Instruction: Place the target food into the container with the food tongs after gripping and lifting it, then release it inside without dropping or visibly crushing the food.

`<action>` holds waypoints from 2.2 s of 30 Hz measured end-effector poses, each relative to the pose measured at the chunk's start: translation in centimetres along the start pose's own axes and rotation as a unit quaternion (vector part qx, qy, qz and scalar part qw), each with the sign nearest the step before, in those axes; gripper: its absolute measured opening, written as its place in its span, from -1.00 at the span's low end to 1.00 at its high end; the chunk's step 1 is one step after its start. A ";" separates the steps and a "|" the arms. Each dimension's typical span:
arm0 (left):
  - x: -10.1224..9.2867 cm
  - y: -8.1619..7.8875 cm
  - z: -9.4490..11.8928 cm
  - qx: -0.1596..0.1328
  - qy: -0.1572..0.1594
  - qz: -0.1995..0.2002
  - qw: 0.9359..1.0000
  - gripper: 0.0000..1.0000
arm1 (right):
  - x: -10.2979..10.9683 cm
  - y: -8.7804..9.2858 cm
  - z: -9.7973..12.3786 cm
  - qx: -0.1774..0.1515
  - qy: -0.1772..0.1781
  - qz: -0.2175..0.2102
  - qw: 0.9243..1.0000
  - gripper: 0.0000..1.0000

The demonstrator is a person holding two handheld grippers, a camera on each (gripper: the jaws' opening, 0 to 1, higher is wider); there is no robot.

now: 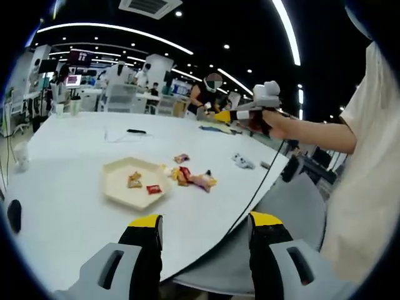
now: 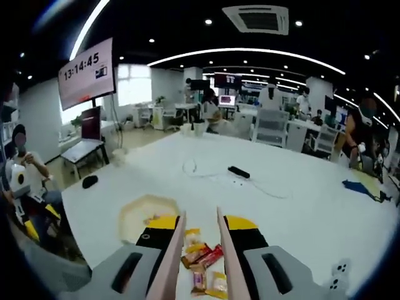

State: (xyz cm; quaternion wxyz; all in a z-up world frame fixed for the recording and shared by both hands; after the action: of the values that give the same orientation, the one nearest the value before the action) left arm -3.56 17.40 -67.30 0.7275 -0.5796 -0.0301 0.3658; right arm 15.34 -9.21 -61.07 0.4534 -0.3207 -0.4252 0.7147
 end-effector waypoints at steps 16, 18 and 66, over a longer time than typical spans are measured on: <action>-0.8 0.3 -1.2 0.018 0.013 -0.001 1.000 0.08 | -0.9 4.7 0.9 0.043 0.004 -0.003 0.999 -0.47; -0.8 0.3 -1.2 0.019 0.013 0.001 1.000 0.08 | -0.9 5.2 0.8 0.048 0.004 -0.005 0.999 -0.47; -0.4 0.9 -3.2 0.062 0.026 0.014 0.998 0.11 | -1.0 12.6 -1.2 0.119 0.008 -0.046 0.992 -0.46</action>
State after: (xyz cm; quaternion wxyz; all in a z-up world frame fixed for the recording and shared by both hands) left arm -2.81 14.56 -68.94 0.7574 -0.5430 0.0195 0.3621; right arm 12.01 -12.65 -72.84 0.5241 -0.2508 -0.3478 0.7358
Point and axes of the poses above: the point that each gripper's makers call its tool centre point, and the gripper's own axes: z roughly backward along the fingers, x roughly to its left, y roughly out of its underside, the point moved 3 cm from there along z, roughly backward along the fingers, and after that the axes turned 7 degrees about y, right-handed, at the moved point
